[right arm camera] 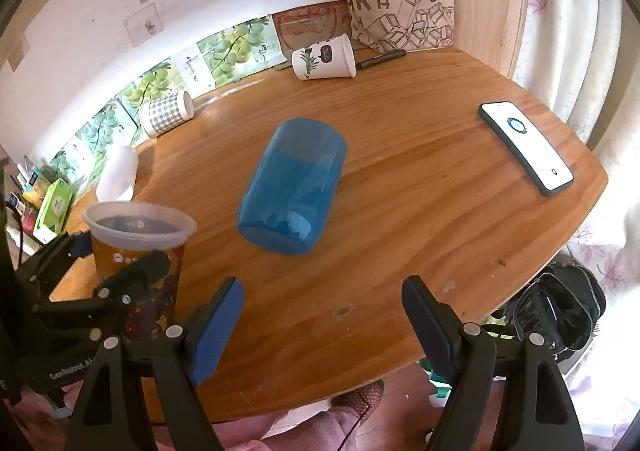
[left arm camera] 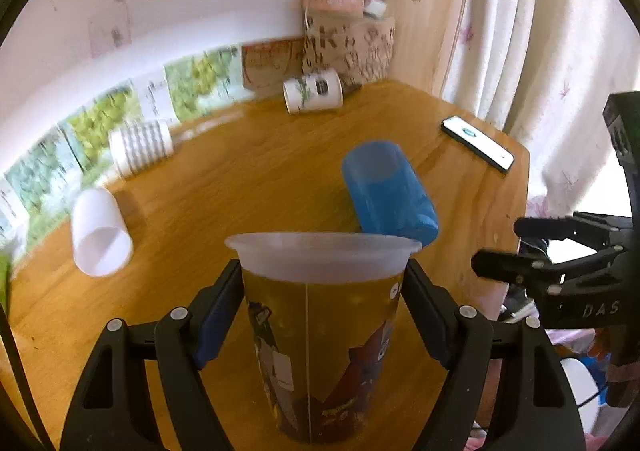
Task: Flip cup upright
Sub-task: 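Lower the cup onto the table beside the blue cup, open left tool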
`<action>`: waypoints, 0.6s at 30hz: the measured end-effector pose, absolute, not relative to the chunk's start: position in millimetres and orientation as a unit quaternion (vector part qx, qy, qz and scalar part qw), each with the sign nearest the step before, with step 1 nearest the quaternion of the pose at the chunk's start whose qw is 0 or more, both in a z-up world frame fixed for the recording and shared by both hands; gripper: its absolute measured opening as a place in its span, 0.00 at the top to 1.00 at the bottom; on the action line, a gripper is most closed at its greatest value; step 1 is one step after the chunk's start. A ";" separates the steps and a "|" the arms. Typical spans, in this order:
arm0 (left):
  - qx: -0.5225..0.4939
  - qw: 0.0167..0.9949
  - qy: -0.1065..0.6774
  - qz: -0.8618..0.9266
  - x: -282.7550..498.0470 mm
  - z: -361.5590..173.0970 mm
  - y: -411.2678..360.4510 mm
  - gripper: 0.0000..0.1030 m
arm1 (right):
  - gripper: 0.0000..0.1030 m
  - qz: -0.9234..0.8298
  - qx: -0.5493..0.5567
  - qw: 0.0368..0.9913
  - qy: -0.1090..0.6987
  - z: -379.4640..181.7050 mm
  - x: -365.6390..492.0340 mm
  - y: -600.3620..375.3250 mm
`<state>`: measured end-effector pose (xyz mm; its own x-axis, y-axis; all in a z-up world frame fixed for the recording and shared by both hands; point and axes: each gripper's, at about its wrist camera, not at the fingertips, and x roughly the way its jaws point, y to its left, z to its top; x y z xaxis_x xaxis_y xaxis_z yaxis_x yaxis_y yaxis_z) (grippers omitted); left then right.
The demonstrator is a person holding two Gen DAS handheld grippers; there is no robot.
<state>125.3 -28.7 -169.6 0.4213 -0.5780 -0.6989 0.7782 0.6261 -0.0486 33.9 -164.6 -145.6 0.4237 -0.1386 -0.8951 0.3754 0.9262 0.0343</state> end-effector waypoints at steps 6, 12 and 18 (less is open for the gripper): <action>0.133 0.856 0.290 -0.407 118.9 -152.0 -21.5 0.22 | 0.20 -0.144 0.103 0.843 0.508 -138.9 31.1 -157.2; 0.126 0.869 0.249 -0.409 117.6 -150.0 -25.7 0.22 | 0.20 -0.137 0.096 0.846 0.507 -134.7 28.4 -154.9; 0.125 0.867 0.254 -0.410 117.4 -158.5 -30.3 0.21 | 0.20 -0.130 0.083 0.847 0.509 -133.4 28.7 -149.8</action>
